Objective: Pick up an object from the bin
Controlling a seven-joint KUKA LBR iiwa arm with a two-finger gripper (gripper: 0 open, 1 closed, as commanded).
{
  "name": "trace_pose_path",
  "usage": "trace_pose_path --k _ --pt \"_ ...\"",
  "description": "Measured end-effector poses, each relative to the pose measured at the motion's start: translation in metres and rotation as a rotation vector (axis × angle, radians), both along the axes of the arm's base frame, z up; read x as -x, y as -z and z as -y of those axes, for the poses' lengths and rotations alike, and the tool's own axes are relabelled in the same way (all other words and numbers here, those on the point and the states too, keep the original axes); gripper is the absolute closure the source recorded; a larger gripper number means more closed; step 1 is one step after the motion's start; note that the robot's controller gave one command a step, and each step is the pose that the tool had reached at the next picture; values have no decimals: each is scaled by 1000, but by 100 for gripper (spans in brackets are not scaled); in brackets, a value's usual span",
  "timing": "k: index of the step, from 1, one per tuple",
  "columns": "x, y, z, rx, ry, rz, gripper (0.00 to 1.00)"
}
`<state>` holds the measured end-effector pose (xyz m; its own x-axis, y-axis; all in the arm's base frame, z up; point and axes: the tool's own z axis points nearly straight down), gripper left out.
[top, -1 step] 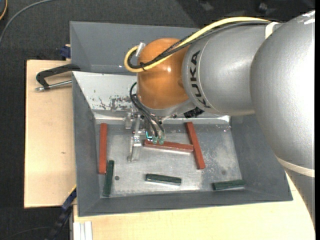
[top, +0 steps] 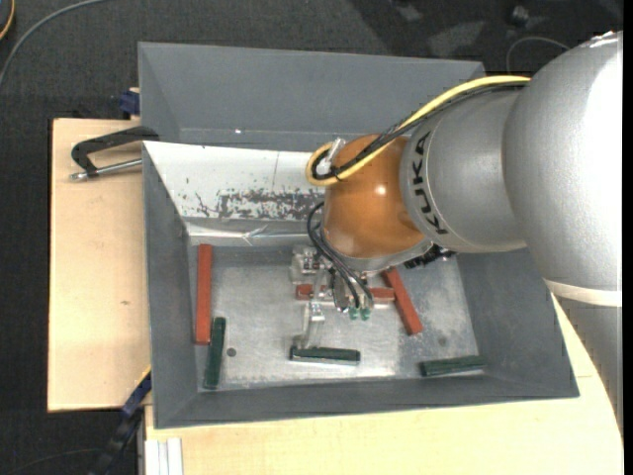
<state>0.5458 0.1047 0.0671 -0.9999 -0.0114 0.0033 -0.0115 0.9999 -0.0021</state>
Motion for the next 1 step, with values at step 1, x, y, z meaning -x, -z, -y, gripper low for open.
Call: trace_pose_path --k 1 --pt "29 -3 72 0 162 2 0"
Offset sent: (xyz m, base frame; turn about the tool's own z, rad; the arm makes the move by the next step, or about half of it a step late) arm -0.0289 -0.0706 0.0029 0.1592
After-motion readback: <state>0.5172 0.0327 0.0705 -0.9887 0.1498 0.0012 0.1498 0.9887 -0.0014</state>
